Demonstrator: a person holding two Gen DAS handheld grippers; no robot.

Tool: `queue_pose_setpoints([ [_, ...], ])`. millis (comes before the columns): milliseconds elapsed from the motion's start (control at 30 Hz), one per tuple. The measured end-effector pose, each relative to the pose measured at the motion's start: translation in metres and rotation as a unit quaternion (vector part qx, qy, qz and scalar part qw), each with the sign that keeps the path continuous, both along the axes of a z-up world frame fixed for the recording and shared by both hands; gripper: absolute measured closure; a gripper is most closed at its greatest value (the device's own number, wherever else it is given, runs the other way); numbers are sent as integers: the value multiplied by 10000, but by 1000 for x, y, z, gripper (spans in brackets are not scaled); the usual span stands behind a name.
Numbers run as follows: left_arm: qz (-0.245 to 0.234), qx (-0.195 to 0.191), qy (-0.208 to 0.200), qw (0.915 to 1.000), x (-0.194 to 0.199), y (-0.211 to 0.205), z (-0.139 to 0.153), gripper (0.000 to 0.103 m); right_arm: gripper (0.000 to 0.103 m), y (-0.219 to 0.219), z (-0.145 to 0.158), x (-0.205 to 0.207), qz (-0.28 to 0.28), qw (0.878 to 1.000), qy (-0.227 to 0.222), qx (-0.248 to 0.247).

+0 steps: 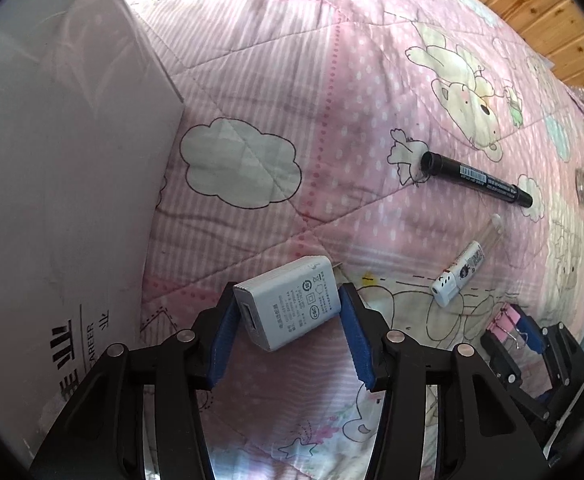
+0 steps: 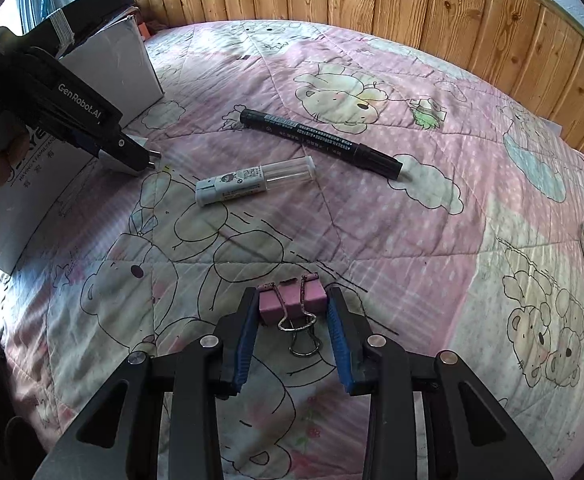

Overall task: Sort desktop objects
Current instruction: 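Grasp the white charger with the left tool while the right tool grasps the pink binder clip, then carry the charger in the left tool while the right tool carries the pink clip toward the box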

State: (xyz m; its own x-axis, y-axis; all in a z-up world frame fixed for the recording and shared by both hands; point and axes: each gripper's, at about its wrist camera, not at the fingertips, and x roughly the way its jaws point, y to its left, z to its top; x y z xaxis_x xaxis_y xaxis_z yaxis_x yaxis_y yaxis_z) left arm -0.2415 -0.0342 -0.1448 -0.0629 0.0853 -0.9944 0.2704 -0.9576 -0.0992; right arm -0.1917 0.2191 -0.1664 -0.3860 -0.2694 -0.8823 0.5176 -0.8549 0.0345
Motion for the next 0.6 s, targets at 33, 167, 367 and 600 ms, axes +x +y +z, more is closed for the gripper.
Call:
queue_pose_setpoints([
  [33,-61,-52,59,10000,1,1,1,54,68,0,0,-1,-22,10000,-19,-12],
  [167,-184,-75,110,9997,5,0,6,55,68,5,4,0,-167,9997,-105,-134],
  [367,-252,93,252,9993,15,-5,20,55,68,11,12,9,-471,9978,-191,-424],
  [600,-400,204,398,9982,30,-5,40,55,68,7,21,23,-618,9963,-176,-563],
])
